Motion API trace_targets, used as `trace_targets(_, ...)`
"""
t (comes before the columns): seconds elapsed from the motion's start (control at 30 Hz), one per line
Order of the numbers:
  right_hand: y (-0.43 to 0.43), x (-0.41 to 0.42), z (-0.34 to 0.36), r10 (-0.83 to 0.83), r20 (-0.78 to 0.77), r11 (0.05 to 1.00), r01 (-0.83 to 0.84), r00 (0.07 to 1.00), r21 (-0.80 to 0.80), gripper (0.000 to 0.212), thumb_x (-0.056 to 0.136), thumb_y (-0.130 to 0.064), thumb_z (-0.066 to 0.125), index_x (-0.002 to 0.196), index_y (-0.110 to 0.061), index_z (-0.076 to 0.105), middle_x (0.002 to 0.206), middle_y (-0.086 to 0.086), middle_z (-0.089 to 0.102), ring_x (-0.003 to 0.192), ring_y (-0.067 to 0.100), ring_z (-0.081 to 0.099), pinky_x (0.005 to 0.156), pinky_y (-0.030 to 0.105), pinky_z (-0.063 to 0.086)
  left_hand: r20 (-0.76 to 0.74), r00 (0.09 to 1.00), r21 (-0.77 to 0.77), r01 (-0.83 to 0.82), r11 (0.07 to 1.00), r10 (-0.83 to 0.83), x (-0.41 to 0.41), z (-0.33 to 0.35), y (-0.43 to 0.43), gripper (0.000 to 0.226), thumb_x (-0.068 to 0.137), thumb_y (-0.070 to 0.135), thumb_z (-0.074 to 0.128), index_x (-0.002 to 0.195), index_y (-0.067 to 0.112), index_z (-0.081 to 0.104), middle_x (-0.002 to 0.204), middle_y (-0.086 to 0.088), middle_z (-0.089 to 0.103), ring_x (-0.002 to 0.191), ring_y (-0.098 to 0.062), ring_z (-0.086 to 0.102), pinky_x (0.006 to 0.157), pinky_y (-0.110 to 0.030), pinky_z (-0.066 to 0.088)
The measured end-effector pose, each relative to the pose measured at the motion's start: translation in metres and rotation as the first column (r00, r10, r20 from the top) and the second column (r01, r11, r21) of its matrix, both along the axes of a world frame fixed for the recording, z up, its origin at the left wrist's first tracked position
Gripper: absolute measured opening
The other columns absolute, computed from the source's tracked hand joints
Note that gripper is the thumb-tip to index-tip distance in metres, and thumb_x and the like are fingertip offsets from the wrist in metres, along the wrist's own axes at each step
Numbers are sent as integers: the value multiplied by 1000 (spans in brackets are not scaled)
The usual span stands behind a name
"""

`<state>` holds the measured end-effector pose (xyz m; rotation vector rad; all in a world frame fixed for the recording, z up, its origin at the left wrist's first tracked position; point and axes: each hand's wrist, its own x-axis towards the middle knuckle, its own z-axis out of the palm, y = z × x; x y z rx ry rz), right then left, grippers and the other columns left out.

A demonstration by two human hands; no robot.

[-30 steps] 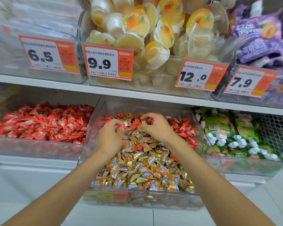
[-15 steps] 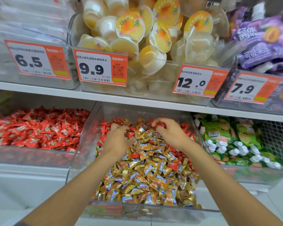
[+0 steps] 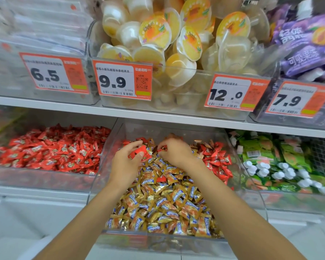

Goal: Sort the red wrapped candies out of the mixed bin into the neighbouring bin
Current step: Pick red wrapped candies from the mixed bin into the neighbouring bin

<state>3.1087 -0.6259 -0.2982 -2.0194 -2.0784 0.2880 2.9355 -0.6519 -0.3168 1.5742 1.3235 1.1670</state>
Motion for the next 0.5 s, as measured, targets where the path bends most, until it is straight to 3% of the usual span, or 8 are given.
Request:
trace_targets(0.07, -12, 8, 6, -14, -253, 1000, 11, 967, -11, 16, 94, -28, 59, 106, -23, 68, 101, -1, 69, 68, 11, 58, 62, 24, 44, -35, 999, 2, -16, 1000, 16, -2, -1, -1, 30, 98, 13, 51, 124, 21, 63, 121, 10, 61, 111, -15, 61, 97, -39, 50)
trace_targets(0.1, -19, 14, 10, -33, -377, 999, 30, 925, -14, 13, 94, -25, 59, 104, -20, 66, 89, -2, 70, 55, 8, 50, 55, 23, 40, -36, 999, -15, -16, 1000, 15, -1, -1, -3, 28, 100, 15, 47, 122, 19, 64, 119, 7, 63, 105, -15, 62, 93, -36, 50)
trace_targets(0.17, -37, 27, 21, -60, -521, 997, 72, 851, 3, 9, 93, -21, 62, 99, -14, 63, 67, -6, 61, 45, 8, 42, 48, 23, 36, -18, 1000, -66, -15, 998, 14, 2, 1, -5, 24, 101, 20, 43, 113, 18, 64, 101, 0, 67, 80, -12, 61, 73, -30, 48)
trace_targets(0.23, -54, 41, 33, -71, -581, 995, 100, 811, 17, 11, 90, -19, 66, 95, -10, 63, 67, -11, 58, 48, -1, 49, 52, 15, 39, 4, 1000, -94, -6, 996, 6, 4, 5, -7, 18, 98, 30, 48, 101, 19, 63, 82, 0, 62, 64, -13, 52, 62, -31, 42)
trace_targets(0.3, -66, 54, 41, -102, -589, 992, 128, 802, 2, 13, 89, -23, 69, 92, -11, 64, 74, -12, 60, 57, -3, 51, 59, 13, 38, 26, 999, -85, 29, 996, -27, 4, 6, -8, 15, 94, 33, 57, 94, 20, 63, 78, 1, 61, 66, -14, 52, 64, -32, 44)
trace_targets(0.4, -80, 74, 48, -144, -534, 986, 168, 833, -3, 12, 91, -25, 65, 89, -14, 60, 67, -6, 56, 50, 6, 45, 51, 20, 36, 92, 989, -89, 122, 988, -114, 7, 8, -13, 9, 96, 20, 56, 94, 16, 64, 90, -1, 66, 71, -13, 62, 59, -23, 48)
trace_targets(0.5, -94, 95, 58, -150, -334, 978, 190, 931, 90, 6, 95, -20, 58, 101, -19, 59, 90, -1, 64, 71, 13, 58, 64, 28, 42, 238, 960, -127, 184, 975, -150, 10, 8, -14, 13, 99, 11, 49, 98, 7, 61, 107, -5, 65, 84, -22, 71, 65, -21, 58)
